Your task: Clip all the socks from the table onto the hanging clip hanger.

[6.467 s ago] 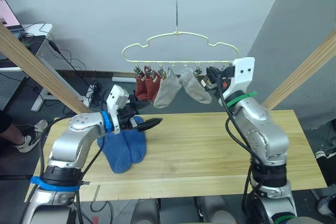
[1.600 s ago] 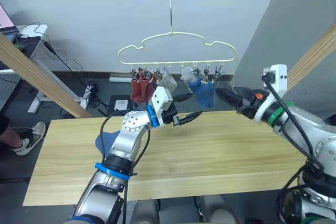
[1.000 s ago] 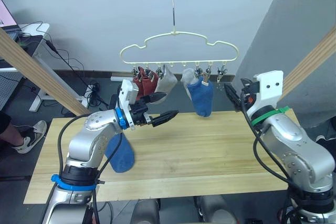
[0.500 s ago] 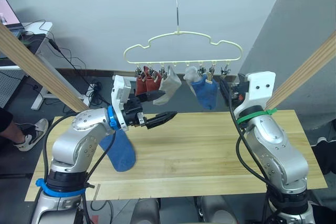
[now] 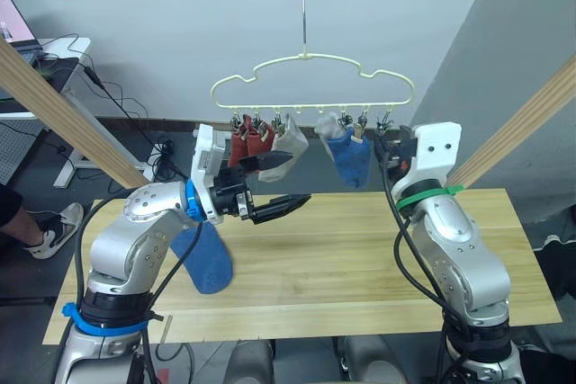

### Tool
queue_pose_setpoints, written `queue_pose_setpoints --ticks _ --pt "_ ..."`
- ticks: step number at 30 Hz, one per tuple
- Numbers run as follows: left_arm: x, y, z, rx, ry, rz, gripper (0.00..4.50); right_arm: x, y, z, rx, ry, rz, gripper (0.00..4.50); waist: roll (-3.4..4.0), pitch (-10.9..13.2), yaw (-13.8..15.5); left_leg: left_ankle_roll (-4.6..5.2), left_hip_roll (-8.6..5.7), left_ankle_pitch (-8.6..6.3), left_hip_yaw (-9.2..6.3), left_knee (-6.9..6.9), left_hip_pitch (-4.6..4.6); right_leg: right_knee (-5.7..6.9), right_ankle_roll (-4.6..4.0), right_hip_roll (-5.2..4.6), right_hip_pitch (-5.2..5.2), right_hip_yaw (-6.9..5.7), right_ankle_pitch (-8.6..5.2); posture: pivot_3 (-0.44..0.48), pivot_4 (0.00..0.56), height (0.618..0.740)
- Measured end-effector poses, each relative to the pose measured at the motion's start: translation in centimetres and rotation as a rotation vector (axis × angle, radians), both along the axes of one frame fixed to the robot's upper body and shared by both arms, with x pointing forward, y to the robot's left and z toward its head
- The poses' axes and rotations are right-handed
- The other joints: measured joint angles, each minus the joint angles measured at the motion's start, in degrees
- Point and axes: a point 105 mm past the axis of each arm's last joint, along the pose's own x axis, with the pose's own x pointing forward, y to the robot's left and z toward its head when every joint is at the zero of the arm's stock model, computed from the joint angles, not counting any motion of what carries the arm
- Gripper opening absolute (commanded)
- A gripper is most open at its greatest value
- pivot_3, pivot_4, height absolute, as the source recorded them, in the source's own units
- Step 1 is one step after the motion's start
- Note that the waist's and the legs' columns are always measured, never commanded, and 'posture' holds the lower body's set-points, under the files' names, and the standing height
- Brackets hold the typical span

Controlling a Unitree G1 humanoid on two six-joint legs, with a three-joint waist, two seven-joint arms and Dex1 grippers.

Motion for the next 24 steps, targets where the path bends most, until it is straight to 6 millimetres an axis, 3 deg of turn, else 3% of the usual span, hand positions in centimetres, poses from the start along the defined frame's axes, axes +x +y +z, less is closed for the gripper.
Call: queue_pose_setpoints --ticks 24 --pt "0.2 -0.1 -0.2 0.027 -0.022 0.013 4.50 1.0 1.1 -0.1 0.053 0.002 0.000 2.31 0.01 0.0 0.0 0.01 0.00 0.00 0.00 0.01 0.00 0.04 0.00 0.00 -0.01 0.00 0.00 -0.048 0.251 0.740"
